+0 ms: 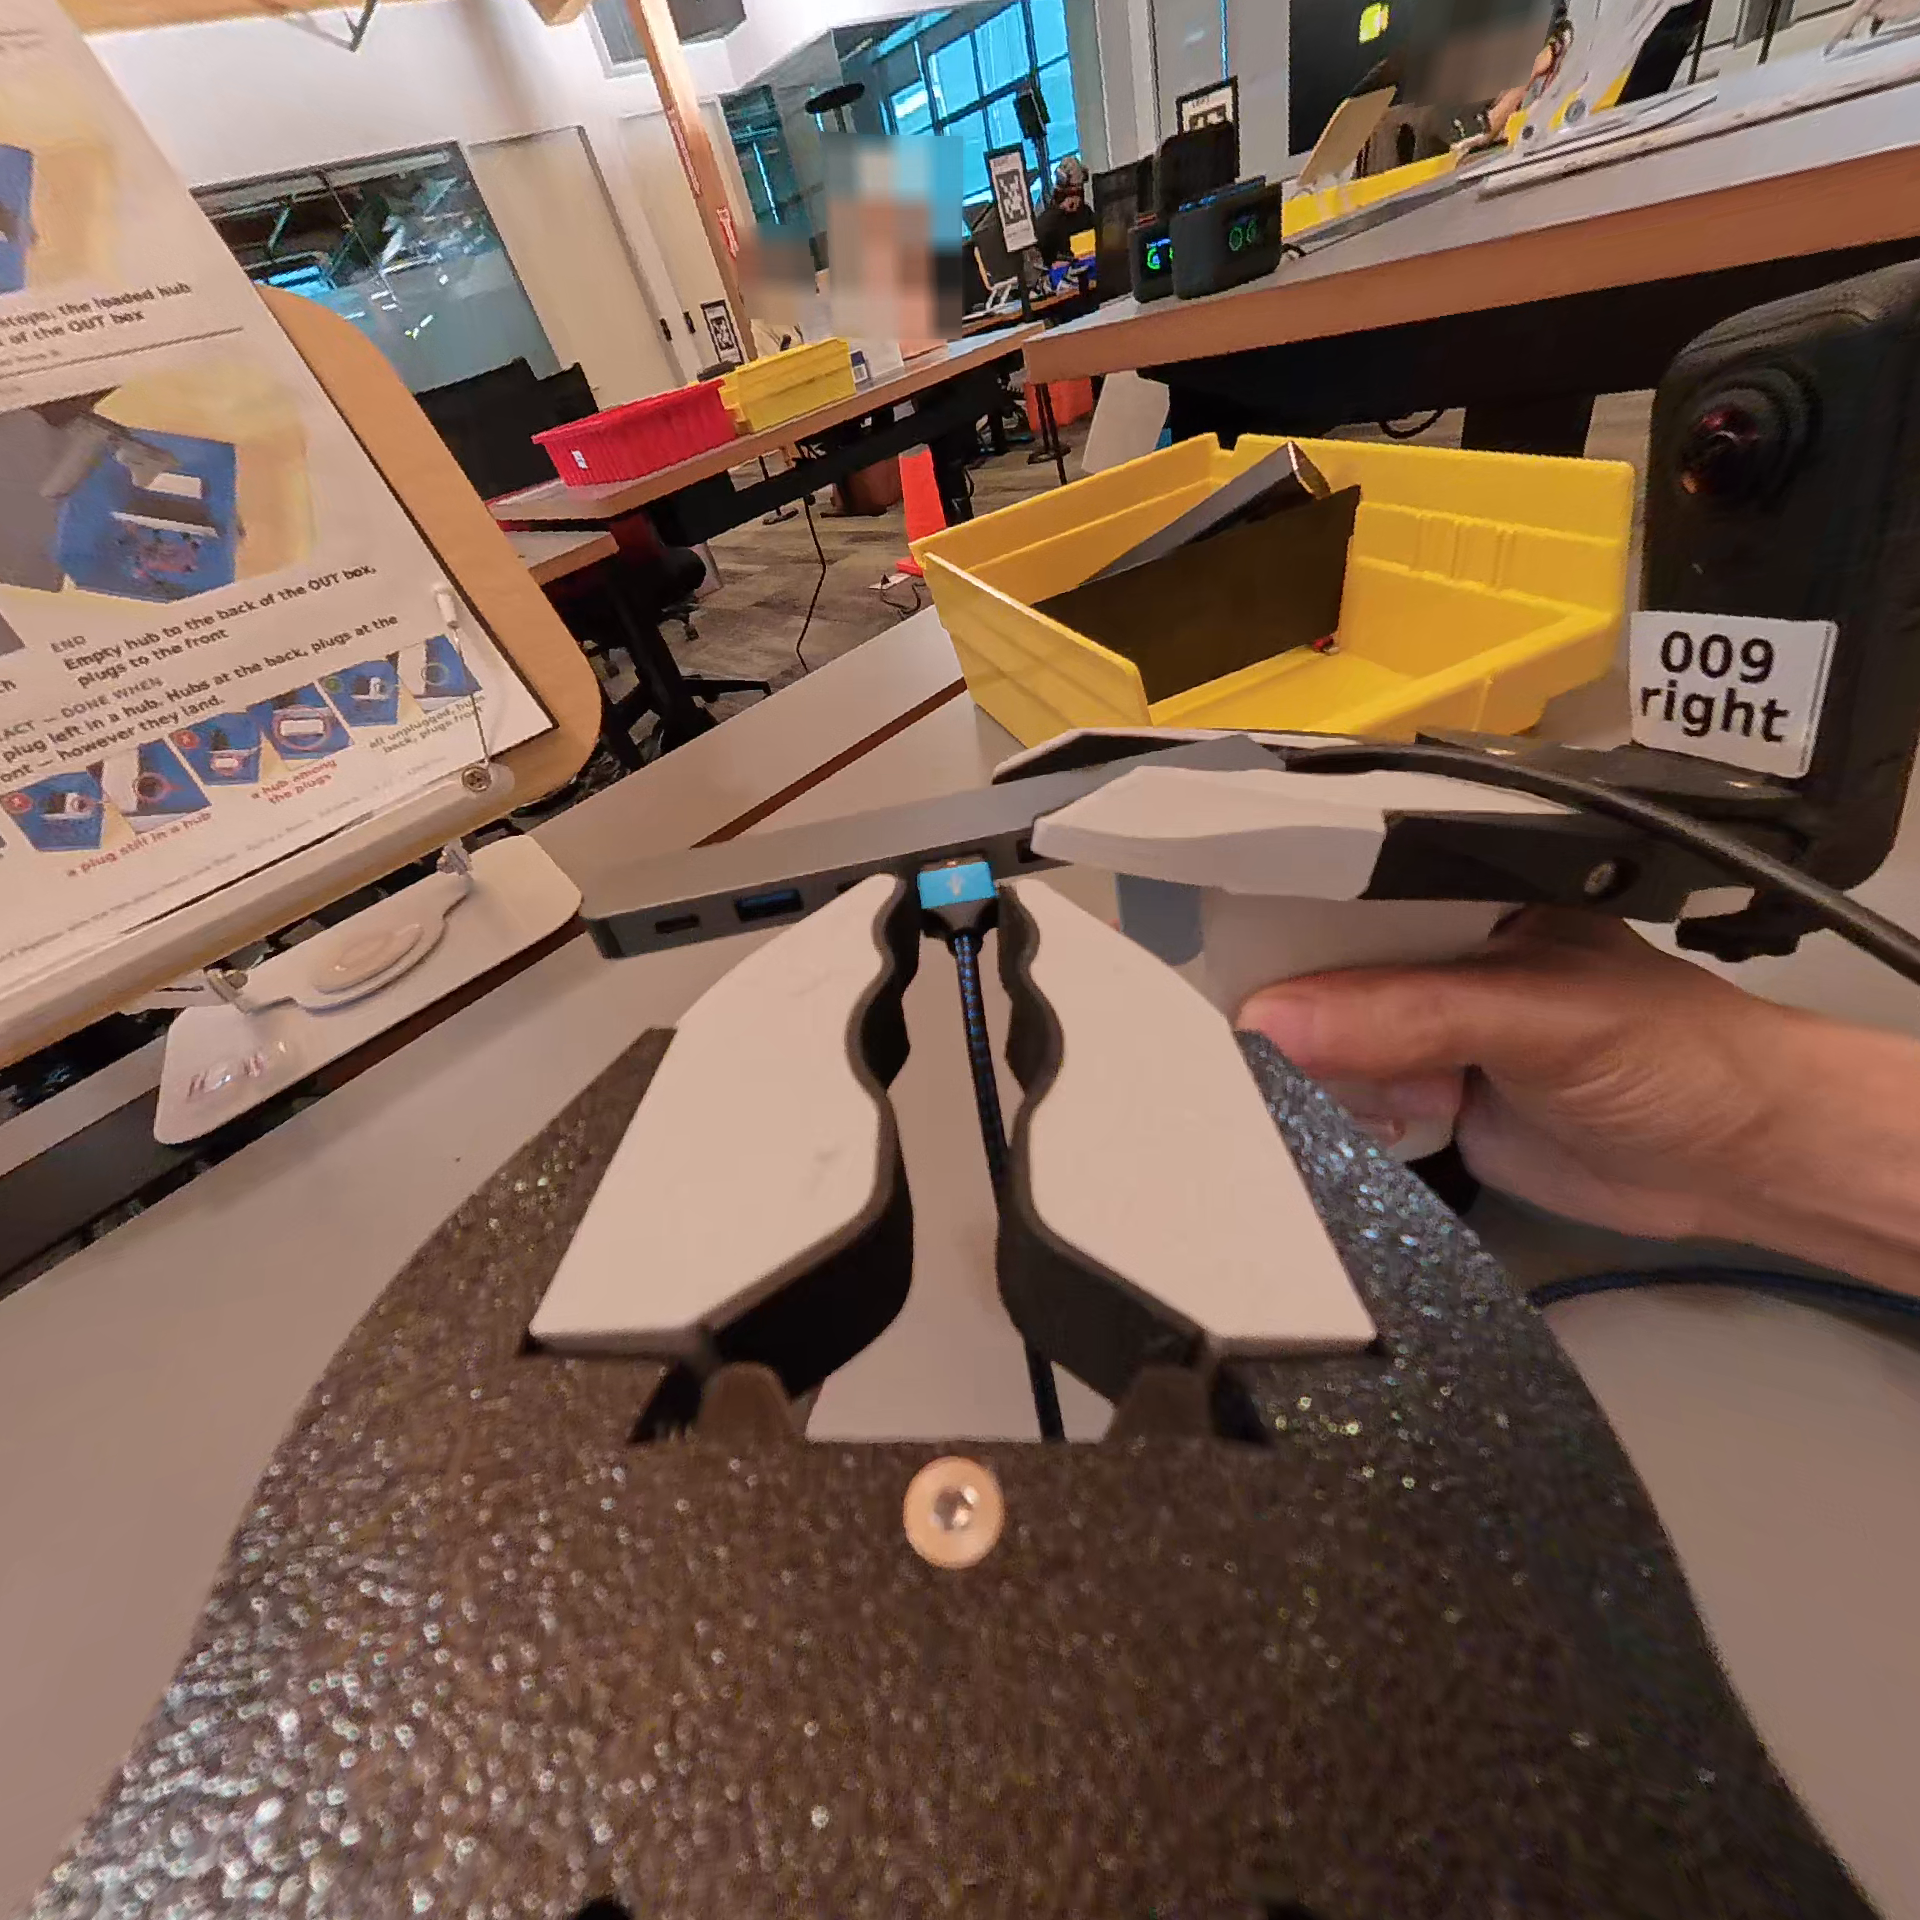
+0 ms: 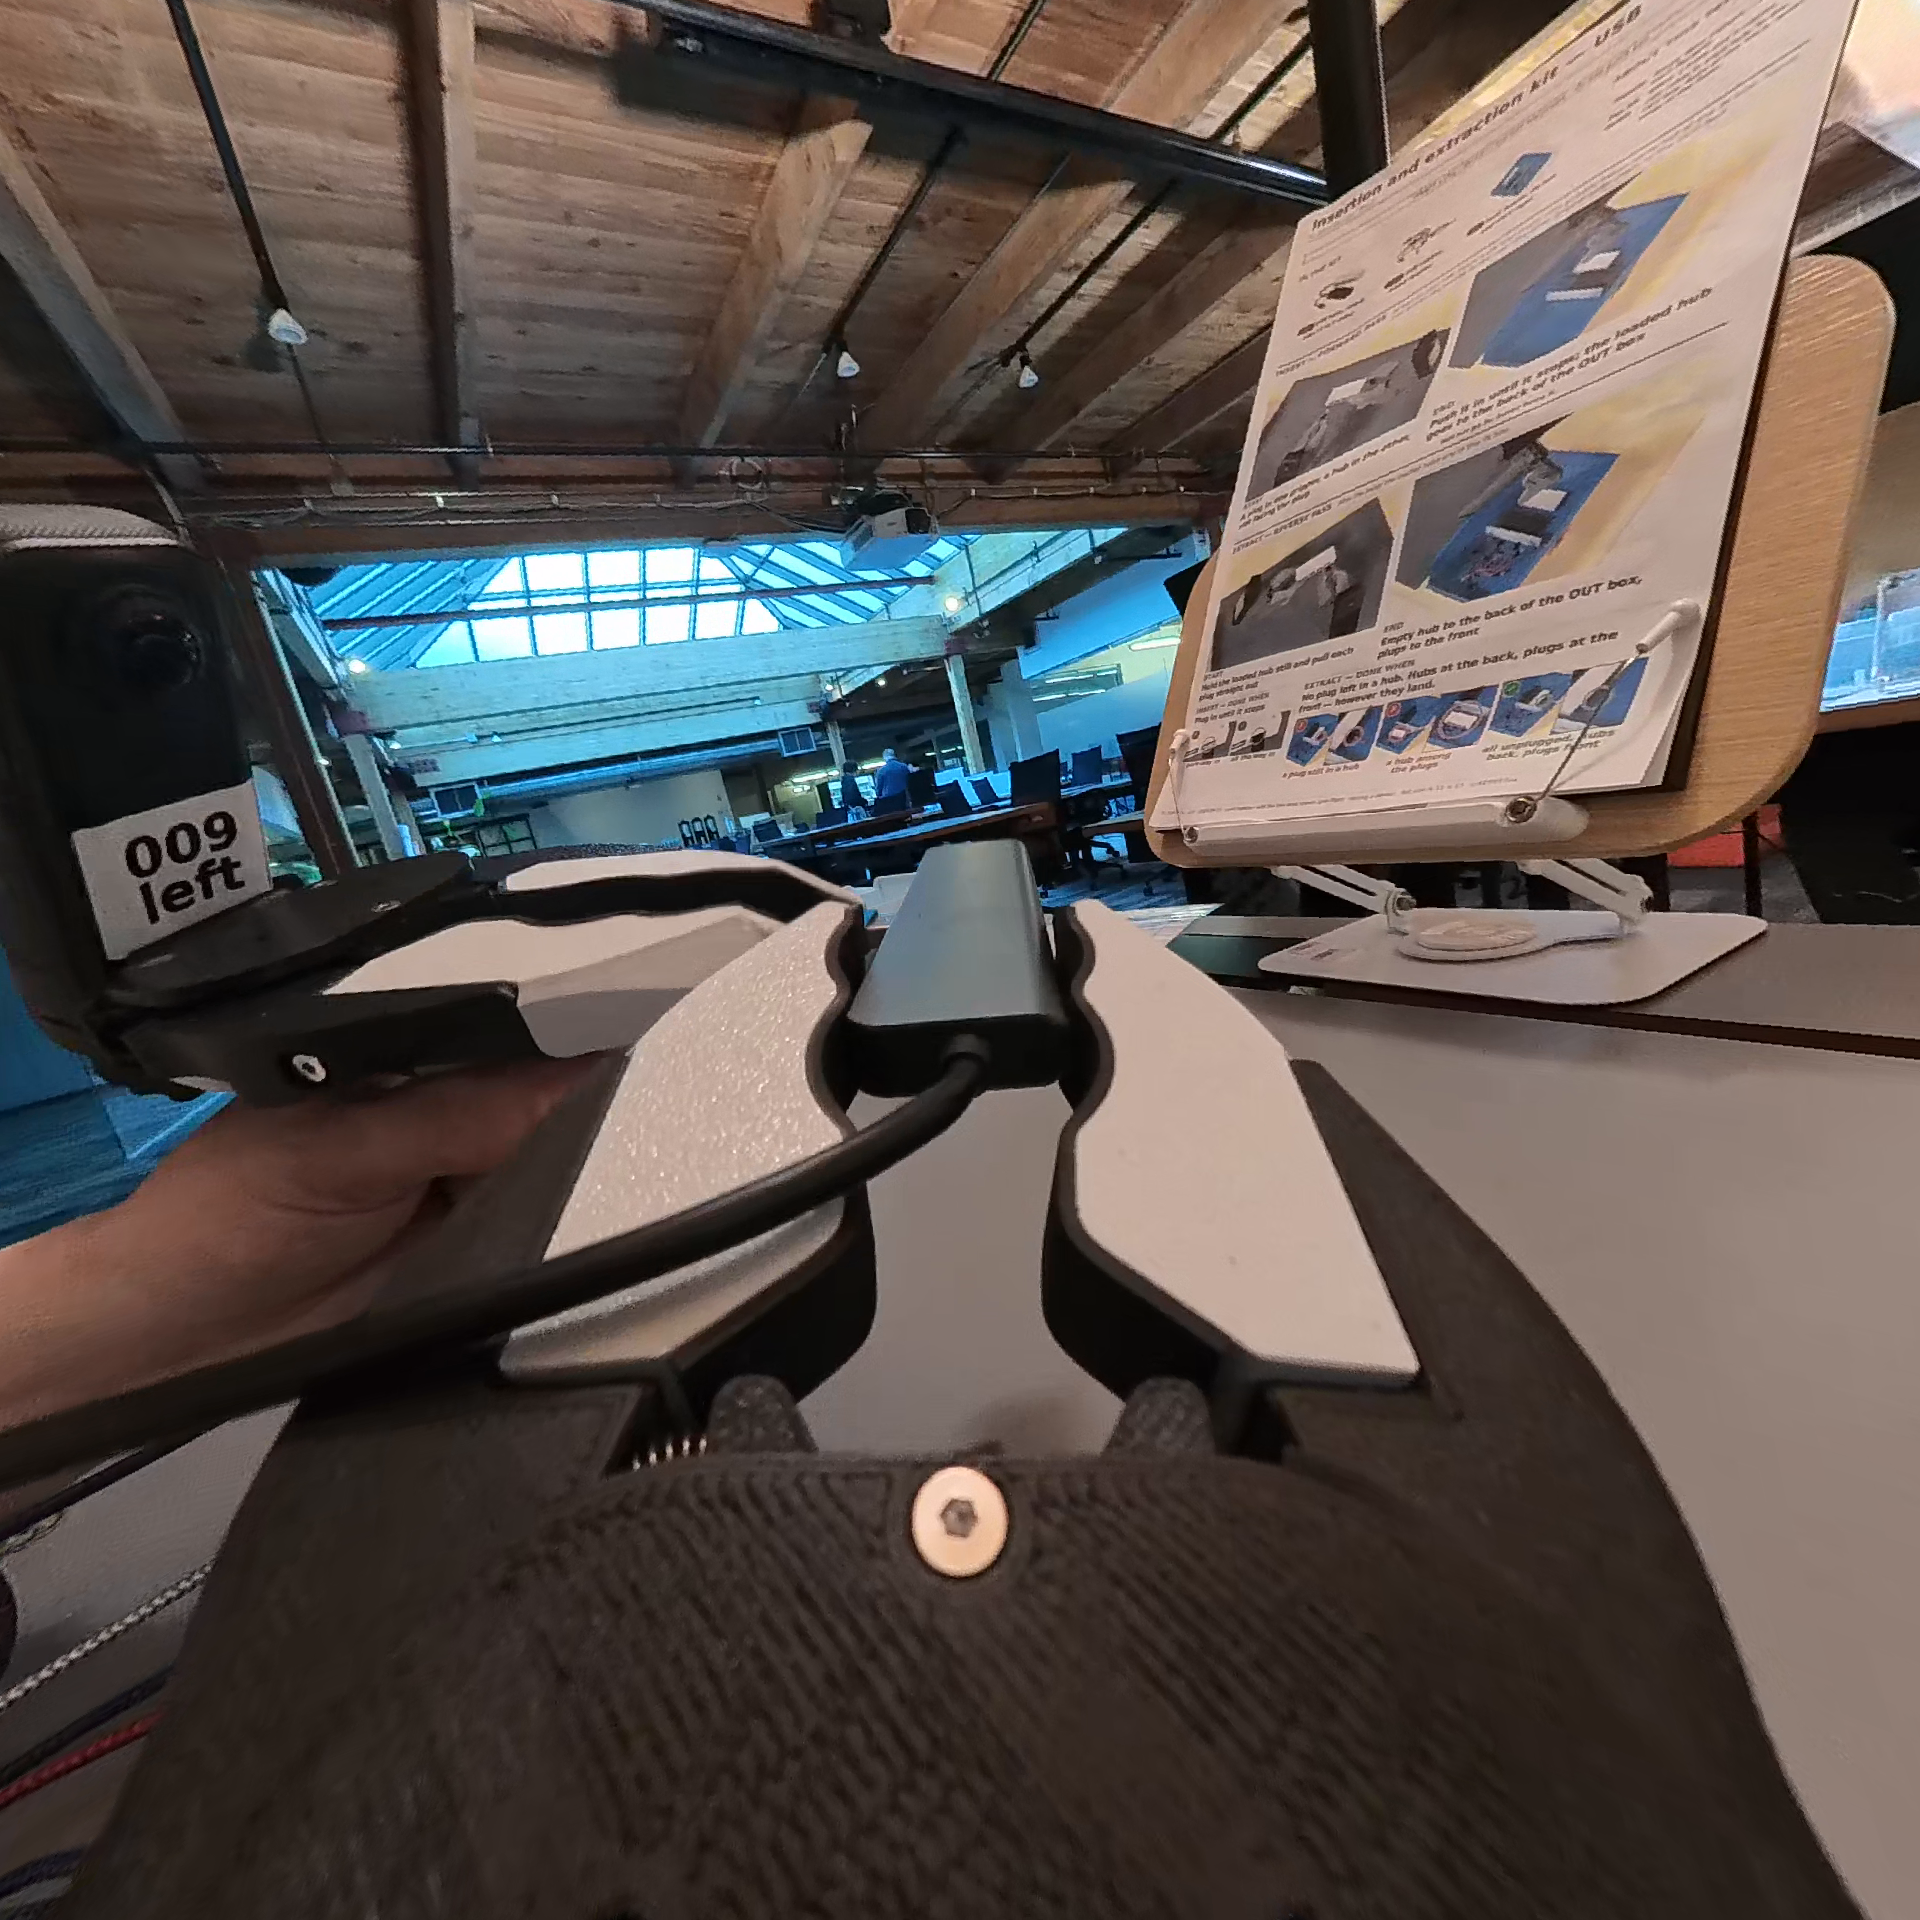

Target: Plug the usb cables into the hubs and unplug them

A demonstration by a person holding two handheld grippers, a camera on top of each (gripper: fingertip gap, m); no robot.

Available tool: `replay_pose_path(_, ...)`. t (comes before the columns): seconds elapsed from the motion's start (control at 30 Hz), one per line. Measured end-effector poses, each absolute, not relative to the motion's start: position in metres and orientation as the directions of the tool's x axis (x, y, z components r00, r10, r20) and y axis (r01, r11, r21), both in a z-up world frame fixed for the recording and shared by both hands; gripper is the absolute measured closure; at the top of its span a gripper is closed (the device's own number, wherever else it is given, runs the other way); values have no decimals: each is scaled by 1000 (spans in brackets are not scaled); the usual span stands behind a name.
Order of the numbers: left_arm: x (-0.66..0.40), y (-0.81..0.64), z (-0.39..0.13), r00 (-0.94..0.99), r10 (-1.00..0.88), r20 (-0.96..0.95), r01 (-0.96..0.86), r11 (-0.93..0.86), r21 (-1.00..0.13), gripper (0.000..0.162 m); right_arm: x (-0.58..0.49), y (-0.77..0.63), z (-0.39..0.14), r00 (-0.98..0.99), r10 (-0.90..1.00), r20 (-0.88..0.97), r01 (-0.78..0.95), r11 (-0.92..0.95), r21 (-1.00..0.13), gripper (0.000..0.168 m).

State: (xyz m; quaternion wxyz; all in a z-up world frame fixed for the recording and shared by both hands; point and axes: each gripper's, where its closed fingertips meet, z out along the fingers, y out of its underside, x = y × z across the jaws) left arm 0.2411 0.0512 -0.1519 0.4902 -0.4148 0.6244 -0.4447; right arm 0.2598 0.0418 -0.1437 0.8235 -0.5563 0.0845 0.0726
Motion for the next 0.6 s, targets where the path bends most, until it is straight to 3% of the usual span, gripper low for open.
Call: replay_pose_path(0.6, 241, 51, -149, -165, -923, -348, -67, 363, -929, 148, 258, 46, -145, 982, -20, -187, -168, 354, -920, 134)
